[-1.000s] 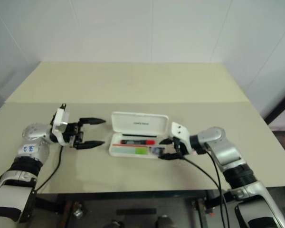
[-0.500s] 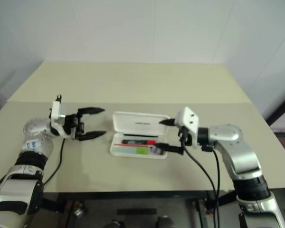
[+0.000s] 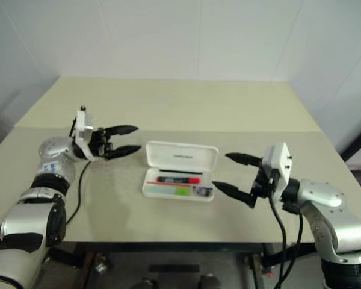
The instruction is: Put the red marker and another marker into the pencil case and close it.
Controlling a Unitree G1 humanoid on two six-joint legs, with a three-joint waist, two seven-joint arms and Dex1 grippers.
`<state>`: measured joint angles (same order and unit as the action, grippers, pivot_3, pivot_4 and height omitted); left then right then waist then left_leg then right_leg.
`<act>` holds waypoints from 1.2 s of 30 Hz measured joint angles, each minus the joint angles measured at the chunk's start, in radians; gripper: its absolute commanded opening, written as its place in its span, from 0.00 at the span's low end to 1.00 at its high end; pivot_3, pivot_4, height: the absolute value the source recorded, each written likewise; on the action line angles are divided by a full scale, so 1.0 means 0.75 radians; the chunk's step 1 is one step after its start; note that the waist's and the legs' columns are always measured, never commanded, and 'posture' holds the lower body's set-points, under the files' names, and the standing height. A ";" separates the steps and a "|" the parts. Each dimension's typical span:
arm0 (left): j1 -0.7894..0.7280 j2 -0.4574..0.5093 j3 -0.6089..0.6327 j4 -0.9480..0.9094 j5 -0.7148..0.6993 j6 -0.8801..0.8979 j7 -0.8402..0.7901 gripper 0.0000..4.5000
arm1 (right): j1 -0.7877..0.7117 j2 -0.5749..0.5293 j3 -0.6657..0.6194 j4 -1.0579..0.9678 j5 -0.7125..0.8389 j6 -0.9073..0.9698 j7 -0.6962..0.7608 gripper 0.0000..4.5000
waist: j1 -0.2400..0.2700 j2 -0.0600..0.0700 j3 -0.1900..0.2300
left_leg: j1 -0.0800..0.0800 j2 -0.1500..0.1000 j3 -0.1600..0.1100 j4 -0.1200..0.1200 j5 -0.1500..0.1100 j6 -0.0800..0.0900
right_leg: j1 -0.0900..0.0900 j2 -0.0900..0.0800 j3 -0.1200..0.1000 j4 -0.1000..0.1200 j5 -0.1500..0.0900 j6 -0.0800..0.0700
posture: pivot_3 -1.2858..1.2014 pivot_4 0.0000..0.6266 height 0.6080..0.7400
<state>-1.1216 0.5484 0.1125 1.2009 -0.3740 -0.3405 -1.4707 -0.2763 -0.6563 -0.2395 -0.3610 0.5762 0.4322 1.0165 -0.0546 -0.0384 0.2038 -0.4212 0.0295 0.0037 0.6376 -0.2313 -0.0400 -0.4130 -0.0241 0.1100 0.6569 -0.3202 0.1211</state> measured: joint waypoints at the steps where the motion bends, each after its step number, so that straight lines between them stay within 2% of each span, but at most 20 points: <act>1: -0.007 -0.002 0.002 0.006 0.008 0.005 -0.002 0.43 | 0.000 0.000 0.000 0.000 0.000 -0.001 -0.001 1.00 | 0.000 0.000 0.000 | 0.000 0.000 0.000 0.000 0.000 0.000 | 0.000 0.000 0.000 0.000 0.000 0.000 | 0.52 0.24 1.00; 7: -0.071 -0.003 0.037 0.051 0.071 0.032 0.011 0.00 | 0.013 -0.008 0.000 0.000 0.000 -0.023 -0.019 1.00 | 0.005 0.000 0.000 | 0.000 0.000 -0.001 -0.001 0.000 0.000 | 0.000 0.000 0.000 0.000 0.000 0.000 | 0.52 0.24 1.00; 13: -0.121 -0.001 0.040 0.100 0.168 0.031 0.095 0.00 | 0.022 -0.026 -0.001 0.000 0.007 -0.028 -0.020 1.00 | 0.005 0.000 0.000 | 0.000 0.000 -0.001 0.000 0.000 0.000 | 0.000 0.000 0.000 0.000 0.000 0.000 | 0.52 0.24 1.00; 20: -0.147 0.005 -0.076 0.173 0.438 0.029 0.441 0.00 | 0.022 -0.053 -0.003 0.022 0.007 -0.055 -0.008 1.00 | 0.007 0.000 0.000 | 0.000 0.000 -0.001 0.000 0.000 0.000 | 0.000 0.000 0.000 0.000 0.000 0.001 | 0.52 0.24 1.00; 25: -0.147 -0.082 -0.127 0.200 0.563 0.046 0.606 0.00 | 0.028 -0.059 -0.006 0.020 0.008 -0.055 -0.009 1.00 | 0.025 0.000 0.000 | 0.000 0.000 0.000 0.000 0.000 0.000 | 0.000 0.000 0.000 0.000 0.000 0.001 | 0.52 0.24 1.00; 32: -0.181 -0.124 -0.108 0.202 0.586 0.081 0.553 0.00 | 0.094 -0.104 -0.026 0.010 0.025 -0.054 -0.008 1.00 | 0.035 0.000 0.000 | 0.000 -0.001 0.000 0.000 0.000 0.000 | 0.000 0.000 0.001 0.000 0.000 0.001 | 0.52 0.24 1.00; 36: -0.211 -0.131 -0.106 0.203 0.592 0.101 0.419 0.00 | 0.143 -0.128 -0.059 -0.006 0.052 -0.053 0.007 1.00 | 0.035 0.000 0.000 | 0.000 -0.001 0.000 0.000 0.000 0.000 | 0.000 0.001 0.001 0.000 0.000 0.001 | 0.52 0.24 1.00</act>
<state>-1.2796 0.4498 0.0332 1.3528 0.0699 -0.2647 -1.1567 -0.1689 -0.7526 -0.2836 -0.3652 0.6149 0.3924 1.0214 -0.0286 -0.0386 0.2039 -0.4215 0.0289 0.0040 0.6375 -0.2313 -0.0401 -0.4131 -0.0234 0.1106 0.6569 -0.3199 0.1217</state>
